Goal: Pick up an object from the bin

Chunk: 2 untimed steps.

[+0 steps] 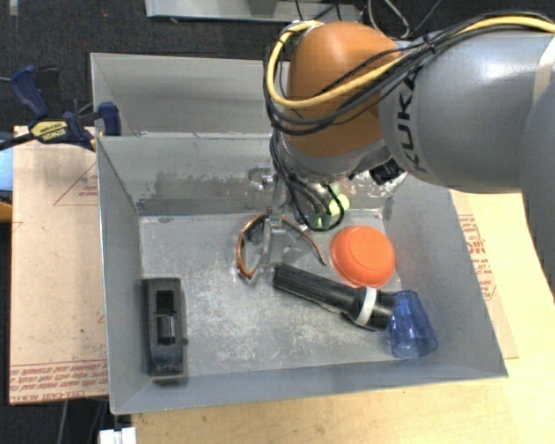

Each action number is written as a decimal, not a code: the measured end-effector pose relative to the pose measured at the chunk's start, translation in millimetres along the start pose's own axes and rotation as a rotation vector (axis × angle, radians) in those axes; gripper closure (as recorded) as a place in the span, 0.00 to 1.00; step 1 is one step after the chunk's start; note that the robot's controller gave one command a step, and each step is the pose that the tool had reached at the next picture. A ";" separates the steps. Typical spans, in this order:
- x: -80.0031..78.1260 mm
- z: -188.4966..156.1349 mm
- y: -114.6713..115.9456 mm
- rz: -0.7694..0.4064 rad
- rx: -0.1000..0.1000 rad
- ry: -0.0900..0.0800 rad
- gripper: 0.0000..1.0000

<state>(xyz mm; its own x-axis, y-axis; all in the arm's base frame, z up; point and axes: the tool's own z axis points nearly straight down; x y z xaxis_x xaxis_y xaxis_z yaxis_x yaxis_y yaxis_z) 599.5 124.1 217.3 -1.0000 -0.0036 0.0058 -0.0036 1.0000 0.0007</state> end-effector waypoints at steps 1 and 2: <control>-1.1 -5.0 -1.0 0.003 -0.001 -0.007 0.00; -21.7 111.9 -13.9 -0.663 0.001 -0.010 0.00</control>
Offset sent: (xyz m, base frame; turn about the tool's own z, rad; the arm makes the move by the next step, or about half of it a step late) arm 0.0249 -0.0186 -0.1473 -0.8456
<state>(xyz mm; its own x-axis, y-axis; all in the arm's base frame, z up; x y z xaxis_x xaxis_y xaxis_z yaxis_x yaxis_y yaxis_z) 620.6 110.4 105.3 -0.7859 -0.6183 -0.0047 -0.6183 0.7859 0.0000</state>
